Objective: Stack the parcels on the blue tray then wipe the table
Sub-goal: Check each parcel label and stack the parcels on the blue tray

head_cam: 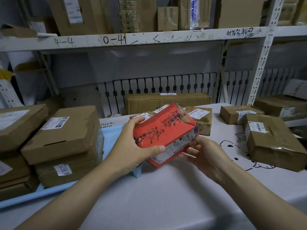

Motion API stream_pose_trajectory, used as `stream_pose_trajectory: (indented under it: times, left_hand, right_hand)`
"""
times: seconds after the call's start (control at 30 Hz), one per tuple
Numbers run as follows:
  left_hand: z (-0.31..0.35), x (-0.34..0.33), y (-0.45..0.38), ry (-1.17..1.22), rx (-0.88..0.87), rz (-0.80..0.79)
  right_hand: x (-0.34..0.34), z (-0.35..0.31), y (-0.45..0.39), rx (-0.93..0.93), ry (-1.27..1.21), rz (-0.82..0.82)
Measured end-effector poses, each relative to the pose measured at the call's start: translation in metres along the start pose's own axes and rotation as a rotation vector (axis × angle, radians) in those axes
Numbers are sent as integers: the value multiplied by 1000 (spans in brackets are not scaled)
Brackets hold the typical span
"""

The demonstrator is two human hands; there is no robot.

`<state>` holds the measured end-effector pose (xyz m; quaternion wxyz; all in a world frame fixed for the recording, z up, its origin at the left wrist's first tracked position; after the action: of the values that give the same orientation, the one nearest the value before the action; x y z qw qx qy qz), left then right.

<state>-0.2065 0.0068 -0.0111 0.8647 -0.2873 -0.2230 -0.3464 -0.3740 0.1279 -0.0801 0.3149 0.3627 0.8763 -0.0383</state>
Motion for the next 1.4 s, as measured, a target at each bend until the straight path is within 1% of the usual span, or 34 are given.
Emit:
stream_pose_trajectory:
  times: [0.17, 0.3, 0.4, 0.6, 0.73, 0.9, 1.13, 1.23, 1.33, 1.4]
  left_hand:
    - [4, -3, -3, -187, -47, -17]
    - [12, -2, -3, -391, -108, 21]
    - [18, -5, -3, -445, -166, 31]
    - [10, -8, -2, -286, -96, 2]
    - [5, -10, -1, -215, -71, -13]
    - [0, -14, 1, -121, -40, -69]
    - [-11, -13, 2, -55, -60, -99]
    - [-9, -14, 2, -12, -57, -116]
    - [-9, -16, 2, 44, -48, -148]
    - [-11, -18, 3, 89, -28, -188]
  right_hand:
    - [2, -7, 0, 47, -19, 14]
    - [0, -17, 2, 112, -32, -35]
    - [-2, -24, 3, 155, -29, -67]
    - [-8, -35, 7, 229, 6, -103]
    - [-8, -37, 10, 245, 27, -128]
    - [-10, -36, 9, 261, 63, -128]
    - [-6, -27, 5, 235, 143, -106]
    - [-9, -23, 5, 211, 183, -124]
    - [-14, -20, 8, 180, 169, -139]
    - [-21, -18, 11, 157, 171, -187]
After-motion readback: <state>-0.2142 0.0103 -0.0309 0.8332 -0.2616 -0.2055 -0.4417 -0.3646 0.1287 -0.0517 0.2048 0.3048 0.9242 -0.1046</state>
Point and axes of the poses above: each hand's wrist, its own y-axis away from the middle knuckle, its own x-axis out of the back of the hand, z = x × y, the point moved 8 cm from there along -y, towards the middle knuckle, and after that the axes turned 10 degrees about -y, right-handed, at the moved point
